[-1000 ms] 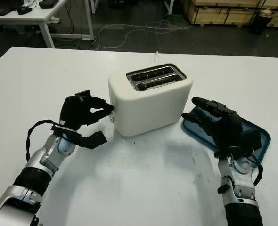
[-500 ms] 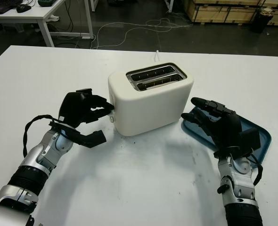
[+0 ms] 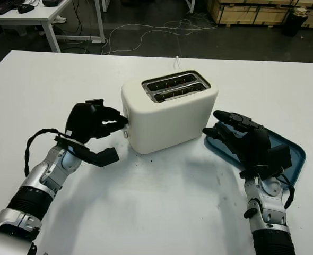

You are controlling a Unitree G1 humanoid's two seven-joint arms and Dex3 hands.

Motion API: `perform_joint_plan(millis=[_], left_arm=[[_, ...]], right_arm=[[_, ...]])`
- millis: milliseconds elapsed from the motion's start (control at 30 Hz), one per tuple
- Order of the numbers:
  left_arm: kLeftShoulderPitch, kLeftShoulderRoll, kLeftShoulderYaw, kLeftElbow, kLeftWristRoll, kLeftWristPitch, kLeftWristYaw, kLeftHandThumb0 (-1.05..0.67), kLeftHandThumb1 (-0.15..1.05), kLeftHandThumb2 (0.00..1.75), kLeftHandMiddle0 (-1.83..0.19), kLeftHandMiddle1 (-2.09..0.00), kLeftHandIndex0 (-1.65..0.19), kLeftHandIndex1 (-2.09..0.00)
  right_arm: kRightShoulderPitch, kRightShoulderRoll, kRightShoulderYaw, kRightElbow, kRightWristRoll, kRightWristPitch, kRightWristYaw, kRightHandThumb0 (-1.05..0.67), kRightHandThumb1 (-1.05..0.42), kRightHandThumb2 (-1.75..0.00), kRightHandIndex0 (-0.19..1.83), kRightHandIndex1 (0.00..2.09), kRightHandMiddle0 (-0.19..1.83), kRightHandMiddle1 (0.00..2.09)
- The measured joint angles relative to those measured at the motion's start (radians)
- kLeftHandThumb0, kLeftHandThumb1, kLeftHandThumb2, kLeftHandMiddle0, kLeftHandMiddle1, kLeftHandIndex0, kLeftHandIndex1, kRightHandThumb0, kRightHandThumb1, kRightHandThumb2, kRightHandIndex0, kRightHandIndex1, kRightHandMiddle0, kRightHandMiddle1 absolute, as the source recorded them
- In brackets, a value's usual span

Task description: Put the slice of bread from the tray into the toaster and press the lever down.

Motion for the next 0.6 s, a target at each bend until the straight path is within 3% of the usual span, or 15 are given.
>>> perform_joint_plan(millis=[333, 600], left_arm=[[-0.009, 0.027, 0.036, -0.044, 0.037, -0.005, -0.043, -0.33, 0.92, 0.02, -0.78, -1.52, -1.19, -0.08], [-0.010, 0.028, 0.051, -0.056, 0.044, -0.009, -0.072, -0.33, 0.92, 0.03, -0.78, -1.45, -1.18, -0.07]], right_arm=[[0.000, 0.000, 0.002, 0.000, -0.010, 0.000, 0.000, -0.47, -0.88, 0.00, 1.27, 0.00, 1.10, 0.00], [0.000, 0.001, 0.005, 0.000, -0.017, 0.000, -0.002, -0.45, -0.88, 0.00, 1.27, 0.00, 1.10, 0.00]])
